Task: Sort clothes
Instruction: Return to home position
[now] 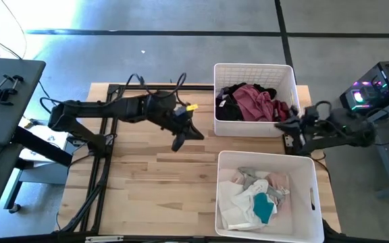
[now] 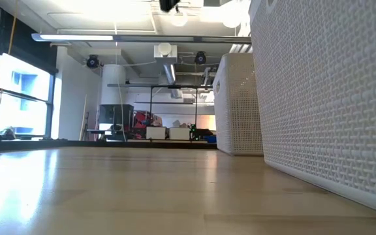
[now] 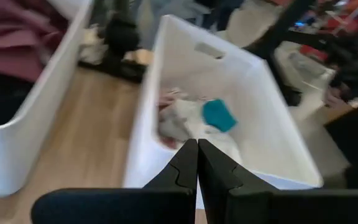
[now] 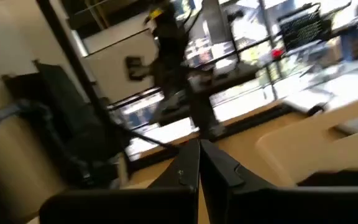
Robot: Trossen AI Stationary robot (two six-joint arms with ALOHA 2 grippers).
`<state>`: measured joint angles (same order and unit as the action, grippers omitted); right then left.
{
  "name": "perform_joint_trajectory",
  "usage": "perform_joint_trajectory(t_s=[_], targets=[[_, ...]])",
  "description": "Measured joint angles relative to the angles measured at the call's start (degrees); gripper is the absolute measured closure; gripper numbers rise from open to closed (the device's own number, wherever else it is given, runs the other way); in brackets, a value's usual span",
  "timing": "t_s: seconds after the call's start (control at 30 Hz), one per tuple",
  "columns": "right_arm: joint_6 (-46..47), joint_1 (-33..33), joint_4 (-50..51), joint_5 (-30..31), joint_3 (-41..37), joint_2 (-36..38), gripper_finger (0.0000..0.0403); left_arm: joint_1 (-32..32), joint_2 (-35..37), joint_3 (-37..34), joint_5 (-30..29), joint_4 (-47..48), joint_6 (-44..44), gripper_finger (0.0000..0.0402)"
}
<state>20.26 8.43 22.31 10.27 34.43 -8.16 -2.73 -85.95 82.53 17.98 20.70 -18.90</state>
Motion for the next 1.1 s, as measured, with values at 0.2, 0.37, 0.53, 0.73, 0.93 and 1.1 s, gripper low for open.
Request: perform_joint_trajectory(t_s=[0.2, 0.37, 0.53, 0.73, 0.93, 1.1], targets=[[3.3, 0.0, -3.5, -0.8, -10.1, 0.6, 0.0403, -3.9, -1.6, -0.1, -0.3, 2.7, 0.7, 0.0401], [7.3, 0.0, -4.2, 0.2, -15.7, 0.8, 0.0403, -5.2, -4.7, -0.1, 0.7, 2.2, 2.5, 0.0401], [6.5, 0.0, -8.9, -0.1, -21.0, 0.7, 0.0403, -4.5, -5.3, -0.1, 4.6, 2.0, 3.7, 0.0401], [1.0, -0.5, -10.6, 5.3, -22.2, 0.7, 0.0403, -4.0, -5.1, -0.1, 4.6, 2.1, 3.0, 0.0401], [16.0, -1.3, -12.7, 0.7, -22.2, 0.9, 0.0403, -2.7, -5.2, -0.1, 5.7, 2.2, 3.2, 0.0401], [25.4, -1.3, -10.2, 3.7, -22.2, 0.9, 0.0403, -1.1, -5.9, -0.1, 6.3, 2.2, 5.5, 0.0401]])
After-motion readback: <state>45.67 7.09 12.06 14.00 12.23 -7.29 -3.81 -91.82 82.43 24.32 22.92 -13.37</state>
